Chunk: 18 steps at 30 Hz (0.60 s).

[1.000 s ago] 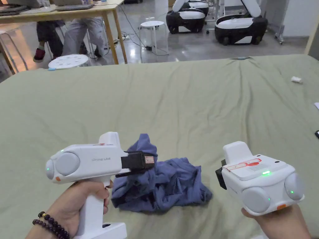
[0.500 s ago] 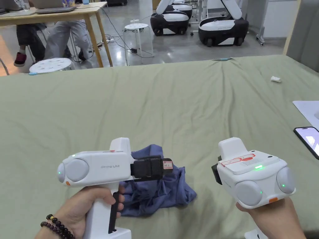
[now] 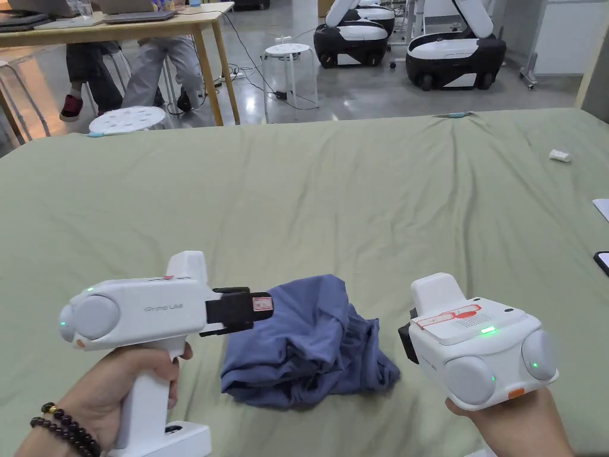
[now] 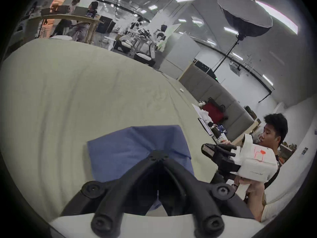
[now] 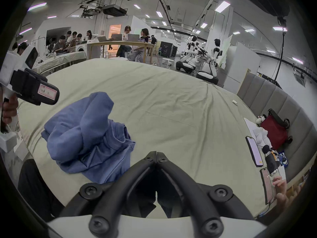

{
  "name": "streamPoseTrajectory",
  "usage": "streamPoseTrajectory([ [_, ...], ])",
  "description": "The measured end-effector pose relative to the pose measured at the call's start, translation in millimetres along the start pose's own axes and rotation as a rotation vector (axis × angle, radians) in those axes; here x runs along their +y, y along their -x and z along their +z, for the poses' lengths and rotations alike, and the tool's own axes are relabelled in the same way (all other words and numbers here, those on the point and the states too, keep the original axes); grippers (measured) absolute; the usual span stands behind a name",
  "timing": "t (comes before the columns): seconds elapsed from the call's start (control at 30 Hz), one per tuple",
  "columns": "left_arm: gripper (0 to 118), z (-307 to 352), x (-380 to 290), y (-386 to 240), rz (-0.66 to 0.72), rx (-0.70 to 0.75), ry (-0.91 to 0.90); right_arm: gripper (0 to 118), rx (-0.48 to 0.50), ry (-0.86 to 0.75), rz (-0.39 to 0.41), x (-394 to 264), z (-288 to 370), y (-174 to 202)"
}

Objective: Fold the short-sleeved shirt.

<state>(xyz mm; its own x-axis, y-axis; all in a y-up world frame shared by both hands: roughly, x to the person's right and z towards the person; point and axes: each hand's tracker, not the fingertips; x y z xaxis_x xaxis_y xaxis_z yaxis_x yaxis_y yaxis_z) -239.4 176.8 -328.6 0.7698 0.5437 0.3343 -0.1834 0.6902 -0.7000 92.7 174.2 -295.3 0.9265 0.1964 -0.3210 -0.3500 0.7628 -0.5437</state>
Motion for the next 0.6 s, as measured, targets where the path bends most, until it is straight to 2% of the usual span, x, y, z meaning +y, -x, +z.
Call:
streamPoseTrajectory([
  [0.13,0,-56,-3,-11,-0.035,-0.044,0.099,0,-0.015,0.010,-0.004,-3,1,-10],
  [0.33,0,-115,-27,-27,0.008,-0.046,0.193,0,-0.060,0.028,-0.042,-13,6,-33],
  [0.6,0,-88,-17,-37,-0.017,-0.084,0.151,0,-0.046,0.027,-0.054,-7,4,-31],
])
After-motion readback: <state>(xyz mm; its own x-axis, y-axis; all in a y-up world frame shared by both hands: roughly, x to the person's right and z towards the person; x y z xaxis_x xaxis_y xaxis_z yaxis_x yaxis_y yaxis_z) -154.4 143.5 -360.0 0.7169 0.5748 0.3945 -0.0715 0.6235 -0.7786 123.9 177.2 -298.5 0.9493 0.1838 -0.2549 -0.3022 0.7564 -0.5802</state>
